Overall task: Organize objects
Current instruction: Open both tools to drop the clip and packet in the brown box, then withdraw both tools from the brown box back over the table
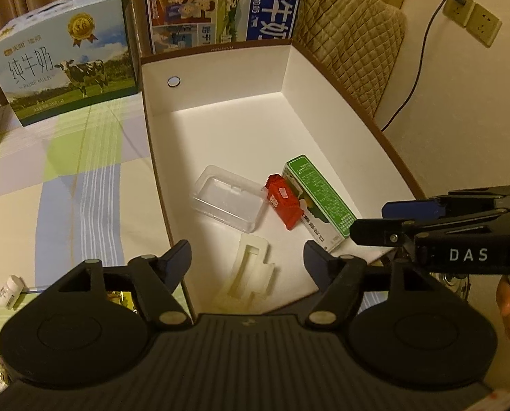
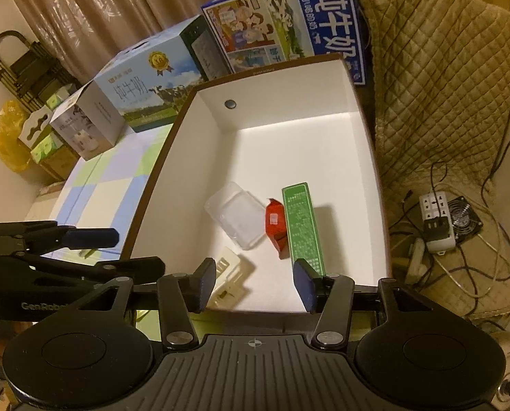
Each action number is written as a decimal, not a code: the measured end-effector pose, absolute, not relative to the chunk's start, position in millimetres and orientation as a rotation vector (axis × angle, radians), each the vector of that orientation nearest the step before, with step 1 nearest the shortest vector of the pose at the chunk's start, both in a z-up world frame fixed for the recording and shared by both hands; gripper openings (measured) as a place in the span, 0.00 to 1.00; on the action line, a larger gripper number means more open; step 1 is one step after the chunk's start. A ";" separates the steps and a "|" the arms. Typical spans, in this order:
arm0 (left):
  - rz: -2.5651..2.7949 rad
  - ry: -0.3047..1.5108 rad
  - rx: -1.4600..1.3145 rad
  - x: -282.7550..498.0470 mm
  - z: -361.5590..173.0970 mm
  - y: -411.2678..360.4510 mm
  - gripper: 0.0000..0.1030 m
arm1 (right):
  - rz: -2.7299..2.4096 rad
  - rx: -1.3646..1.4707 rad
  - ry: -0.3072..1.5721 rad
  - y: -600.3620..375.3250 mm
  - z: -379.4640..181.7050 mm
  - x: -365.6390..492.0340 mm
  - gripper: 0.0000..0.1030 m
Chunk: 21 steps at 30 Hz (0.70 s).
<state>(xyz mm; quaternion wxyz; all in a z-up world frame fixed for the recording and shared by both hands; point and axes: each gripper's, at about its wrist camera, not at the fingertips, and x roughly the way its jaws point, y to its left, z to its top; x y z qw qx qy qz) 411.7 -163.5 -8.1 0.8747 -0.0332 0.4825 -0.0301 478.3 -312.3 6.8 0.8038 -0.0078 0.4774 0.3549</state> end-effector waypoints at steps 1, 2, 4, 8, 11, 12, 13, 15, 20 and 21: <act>-0.061 1.004 -0.071 408.5 -6.2 -163.9 0.70 | 0.759 -0.018 1.017 -313.9 8.5 475.6 0.46; -0.060 0.999 -0.072 405.2 -3.9 -164.0 0.70 | 0.758 -0.019 1.011 -315.2 10.3 473.1 0.46; -0.056 0.987 -0.074 398.9 0.3 -165.0 0.70 | 0.758 -0.021 0.997 -317.7 14.2 467.1 0.47; -0.048 0.971 -0.082 385.9 7.8 -165.5 0.71 | 0.761 -0.009 0.982 -323.1 19.7 457.0 0.47; -0.042 0.966 -0.090 376.3 11.2 -166.1 0.71 | 0.769 -0.001 0.971 -325.6 23.9 448.8 0.47; -0.040 0.965 -0.093 373.1 11.7 -166.1 0.71 | 0.773 0.002 0.967 -326.2 25.7 445.7 0.47; -0.038 0.966 -0.095 369.7 12.2 -166.1 0.71 | 0.775 0.003 0.963 -326.5 27.2 443.0 0.47; -0.037 0.964 -0.098 363.1 12.7 -165.9 0.72 | 0.776 0.006 0.954 -327.3 30.3 436.6 0.47; -0.049 0.959 -0.108 343.0 14.7 -161.9 0.72 | 0.766 0.018 0.937 -325.8 33.6 414.8 0.47; -0.052 0.960 -0.111 338.4 14.8 -160.2 0.72 | 0.764 0.021 0.936 -325.4 32.9 410.1 0.47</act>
